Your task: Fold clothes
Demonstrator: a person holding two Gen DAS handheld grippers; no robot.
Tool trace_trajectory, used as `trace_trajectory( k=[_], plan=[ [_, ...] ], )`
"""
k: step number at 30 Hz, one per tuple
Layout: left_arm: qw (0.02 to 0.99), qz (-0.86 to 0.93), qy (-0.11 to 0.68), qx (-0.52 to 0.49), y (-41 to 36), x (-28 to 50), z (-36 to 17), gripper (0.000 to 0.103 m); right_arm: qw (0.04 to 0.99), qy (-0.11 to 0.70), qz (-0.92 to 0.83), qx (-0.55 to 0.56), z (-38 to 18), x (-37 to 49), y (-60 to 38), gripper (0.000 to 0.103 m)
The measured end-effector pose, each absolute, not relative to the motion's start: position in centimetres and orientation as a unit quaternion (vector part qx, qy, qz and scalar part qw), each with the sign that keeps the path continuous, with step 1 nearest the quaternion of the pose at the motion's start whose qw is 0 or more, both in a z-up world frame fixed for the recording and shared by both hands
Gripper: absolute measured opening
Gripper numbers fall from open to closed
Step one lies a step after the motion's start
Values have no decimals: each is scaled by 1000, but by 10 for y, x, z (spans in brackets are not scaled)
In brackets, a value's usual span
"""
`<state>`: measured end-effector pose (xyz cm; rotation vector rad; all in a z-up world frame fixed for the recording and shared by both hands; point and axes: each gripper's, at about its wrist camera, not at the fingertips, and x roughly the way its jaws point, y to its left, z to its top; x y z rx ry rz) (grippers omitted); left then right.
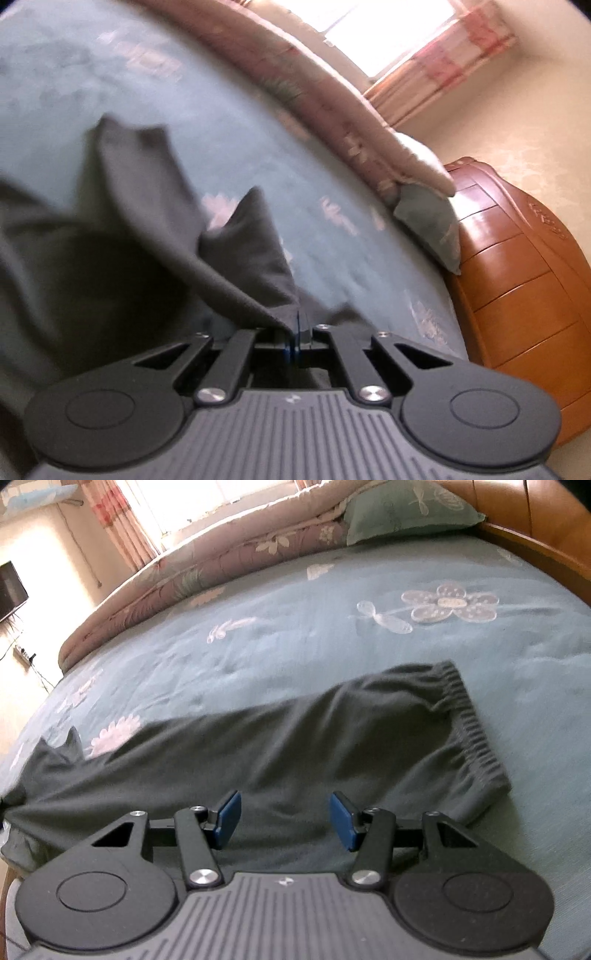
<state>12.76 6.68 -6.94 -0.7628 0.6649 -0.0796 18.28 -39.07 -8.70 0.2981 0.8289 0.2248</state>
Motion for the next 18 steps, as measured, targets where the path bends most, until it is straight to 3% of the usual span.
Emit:
trace_trajectory(
  k=[5,12,14,18],
  plan=[
    [866,-26,333,-372,74,125,-86,0,892,401,119,170,-84,180,-395,59],
    [874,-38,324,-360,77,124,-84,0,802,417,215,370,-112,170,-408,62],
    [875,-39,324,-358,77,122,-84,1,778,422,229,405,-122,168,-403,67],
    [875,-42,323,-358,77,123,-83,0,726,441,267,455,-138,168,-385,67]
  ],
)
